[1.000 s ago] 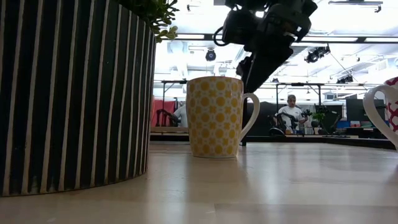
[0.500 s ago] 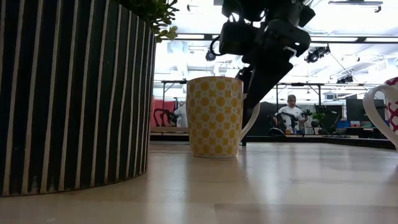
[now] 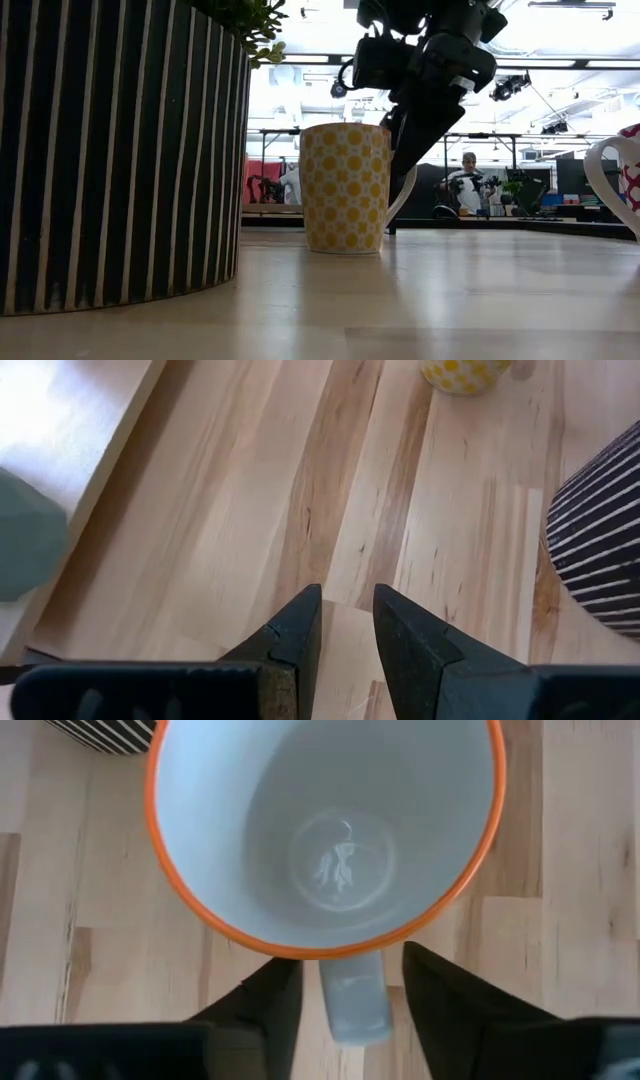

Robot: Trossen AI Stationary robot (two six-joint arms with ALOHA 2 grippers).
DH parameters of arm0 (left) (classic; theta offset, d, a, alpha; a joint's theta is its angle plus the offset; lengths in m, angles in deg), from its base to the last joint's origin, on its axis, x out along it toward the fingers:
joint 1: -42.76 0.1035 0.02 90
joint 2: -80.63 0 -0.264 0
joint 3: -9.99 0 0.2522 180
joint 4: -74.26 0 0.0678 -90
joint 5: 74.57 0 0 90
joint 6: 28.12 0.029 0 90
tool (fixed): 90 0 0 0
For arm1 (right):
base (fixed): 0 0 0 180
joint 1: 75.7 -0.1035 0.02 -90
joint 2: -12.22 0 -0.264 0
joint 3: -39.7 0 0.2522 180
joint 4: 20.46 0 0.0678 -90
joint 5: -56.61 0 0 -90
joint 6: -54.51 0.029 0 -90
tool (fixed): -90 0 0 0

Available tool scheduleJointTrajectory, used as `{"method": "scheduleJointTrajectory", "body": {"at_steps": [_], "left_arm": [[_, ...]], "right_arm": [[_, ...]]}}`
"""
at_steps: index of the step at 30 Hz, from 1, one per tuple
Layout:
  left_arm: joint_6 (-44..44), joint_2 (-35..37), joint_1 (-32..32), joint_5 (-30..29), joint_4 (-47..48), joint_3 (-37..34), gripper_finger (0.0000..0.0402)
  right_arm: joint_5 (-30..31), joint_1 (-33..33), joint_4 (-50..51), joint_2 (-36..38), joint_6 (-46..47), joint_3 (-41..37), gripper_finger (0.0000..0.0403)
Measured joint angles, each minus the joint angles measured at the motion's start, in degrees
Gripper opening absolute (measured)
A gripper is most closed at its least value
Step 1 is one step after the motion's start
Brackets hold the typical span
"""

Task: Place coffee mugs
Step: Put the yellow patterned mug on the shelf

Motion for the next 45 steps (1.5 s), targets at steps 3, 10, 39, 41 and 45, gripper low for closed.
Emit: {"method": "scheduleJointTrajectory", "body": {"at_steps": [3,10,39,41,45], "left_arm": [[0.5,0.0,0.0,0.0,0.0,0.0,0.0081],[0.7,0.0,0.0,0.0,0.1,0.0,0.0081],[-20.6,16.6,-14.5,-14.8,3.0,-10.3,0.0081],[-20.5,16.5,-15.0,-15.1,2.7,-10.2,0.0081],[-20.2,16.4,-15.2,-15.6,2.9,-10.2,0.0081]], "right_arm": [[0.0,0.0,0.1,0.0,1.0,0.0,0.0104],[5.8,-0.4,-0.4,0.0,3.6,0.0,0.0026],[17.1,9.4,4.0,8.9,-3.9,14.7,0.0026],[17.2,11.4,7.3,7.9,-5.3,19.9,0.0026],[14.1,15.9,15.7,4.2,-4.9,31.5,0.0026]]}}
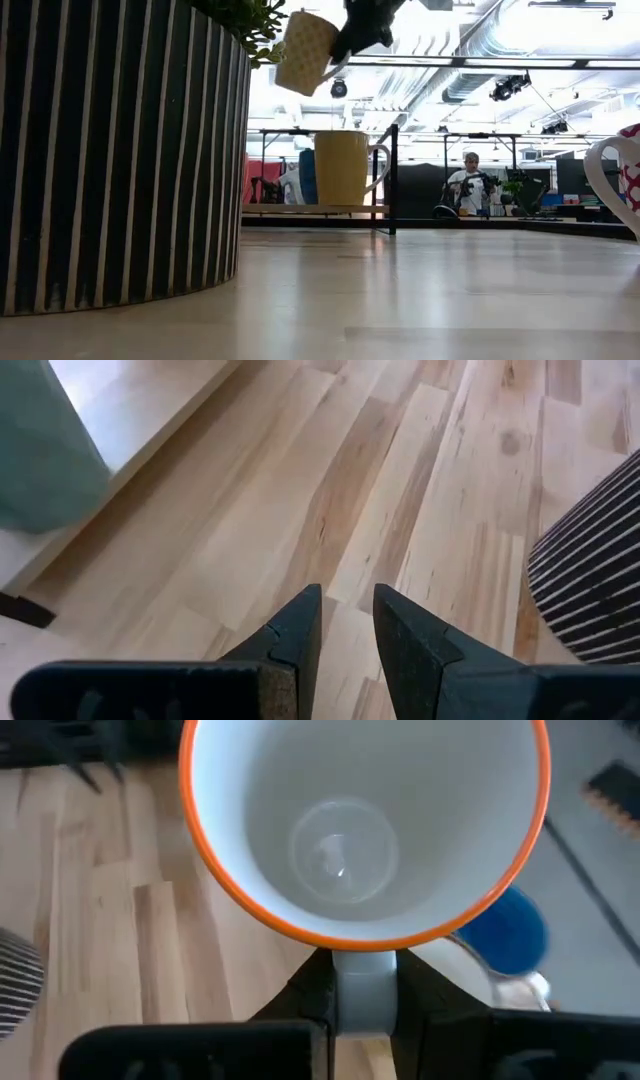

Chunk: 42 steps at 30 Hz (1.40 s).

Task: Place coffee mugs
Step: Put the yellow patterned mug on the shelf

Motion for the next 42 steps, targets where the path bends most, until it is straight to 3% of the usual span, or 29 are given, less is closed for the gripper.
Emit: {"method": "scheduleJointTrajectory", "body": {"at_steps": [14,20,42], "left_arm": [[0.1,0.0,0.0,-0.3,0.0,0.0,0.0081],[0.2,0.0,0.0,-0.3,0.1,0.0,0.0081],[0.1,0.0,0.0,-0.3,0.0,0.0,0.0081]], "right_arm": [[-8.5,5.9,21.4,-24.1,-4.6,38.6,0.0026],[-10.5,7.1,18.7,-26.7,-6.0,35.2,0.0026],[-9.8,7.1,15.5,-34.1,-9.7,35.1,0.0026]]}}
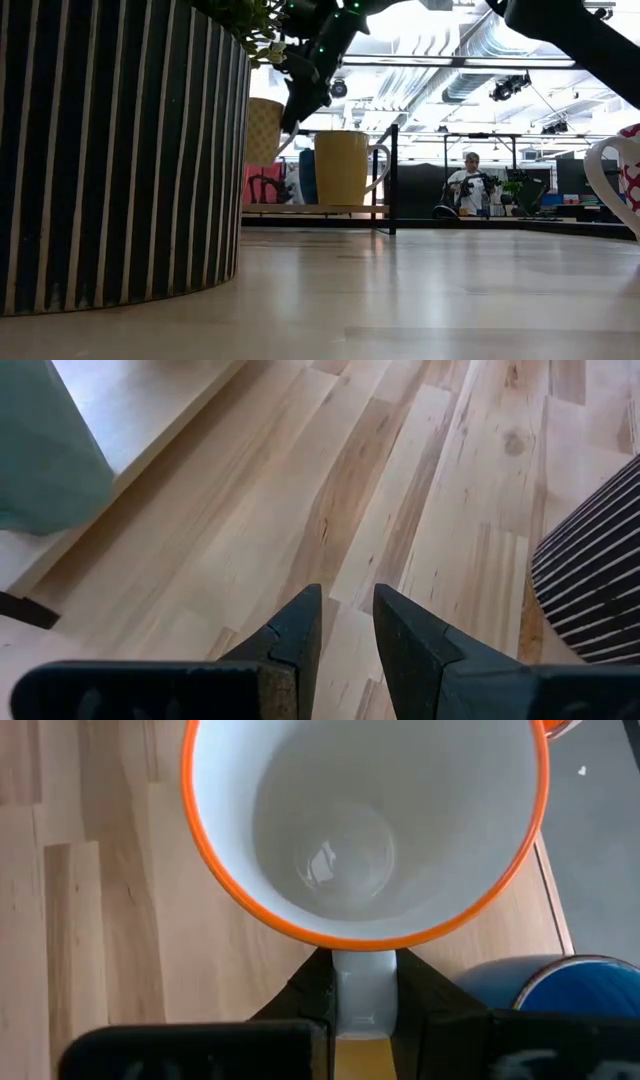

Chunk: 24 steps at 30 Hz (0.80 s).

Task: Place coffee mugs
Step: Put the yellow patterned mug on the shelf

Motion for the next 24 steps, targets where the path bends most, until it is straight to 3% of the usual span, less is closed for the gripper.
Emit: {"method": "scheduleJointTrajectory", "body": {"at_steps": [24], "left_arm": [[-0.2,0.0,0.0,0.0,-0.5,0.0,0.0081]], "right_arm": [[0.2,0.4,-0.3,-4.3,-1.6,0.0,0.0026]]}}
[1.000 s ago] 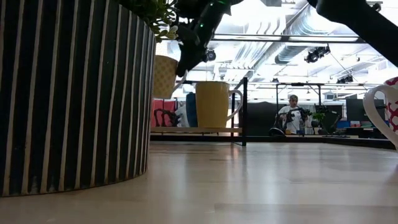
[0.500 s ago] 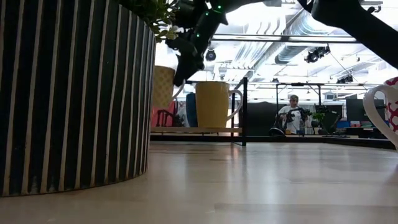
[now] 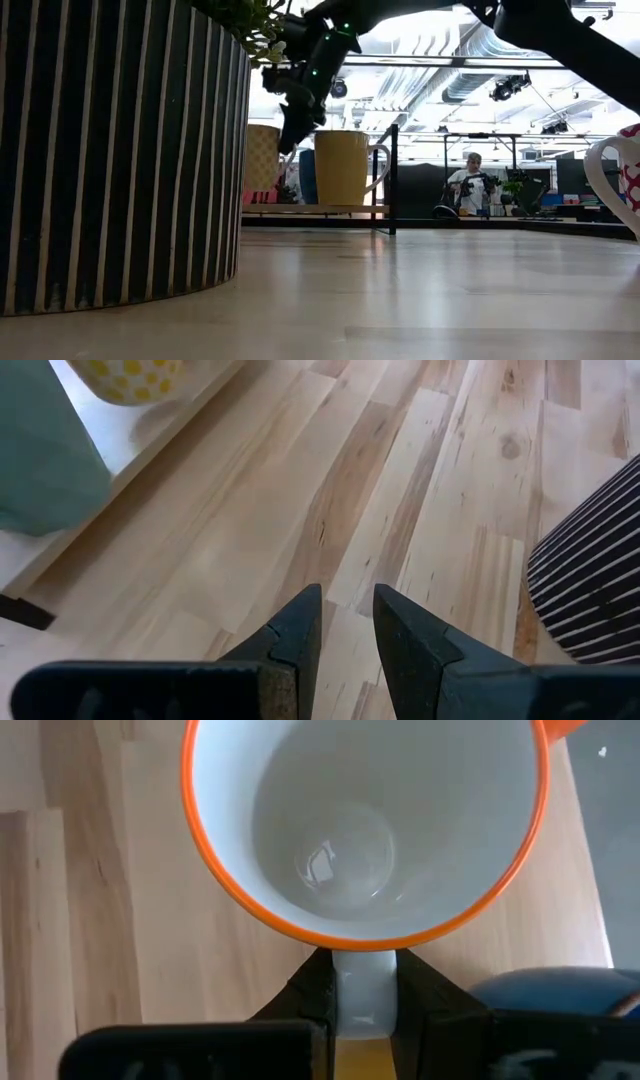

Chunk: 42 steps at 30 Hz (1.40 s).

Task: Place coffee mugs
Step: Put the yellow patterned mug on the shelf

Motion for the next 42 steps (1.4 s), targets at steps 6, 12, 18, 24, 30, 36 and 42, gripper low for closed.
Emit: {"method": "scheduleJointTrajectory", "body": {"at_steps": [6,12,18,24,30,36,42], "left_arm": [[0.1,0.0,0.0,0.0,-1.3,0.0,0.0081],[0.1,0.0,0.0,0.0,-1.3,0.0,0.0081],[0.1,0.0,0.0,0.0,-1.3,0.0,0.0081],[0.2,0.0,0.0,0.0,-1.3,0.0,0.0081],[0.2,0.0,0.0,0.0,-1.2,0.0,0.0081],[0.7,0.0,0.0,0.0,-1.2,0.0,0.0081],[0.6,0.0,0.0,0.0,-1.2,0.0,0.0081]], "right_arm": [[0.4,0.1,-0.1,-0.1,-0.4,0.0,0.0026],[0.4,0.2,-0.1,-0.1,0.6,0.0,0.0026],[0.9,0.2,-0.8,-0.1,2.0,0.0,0.0026],[-0.7,0.2,-0.8,-1.4,0.6,0.0,0.0026],[-0.4,0.2,-2.2,-1.9,0.1,0.0,0.0026],[-0.4,0.2,-1.9,-1.9,0.0,0.0,0.0026],[-0.4,0.2,-1.9,-1.9,0.0,0.0,0.0028]]}}
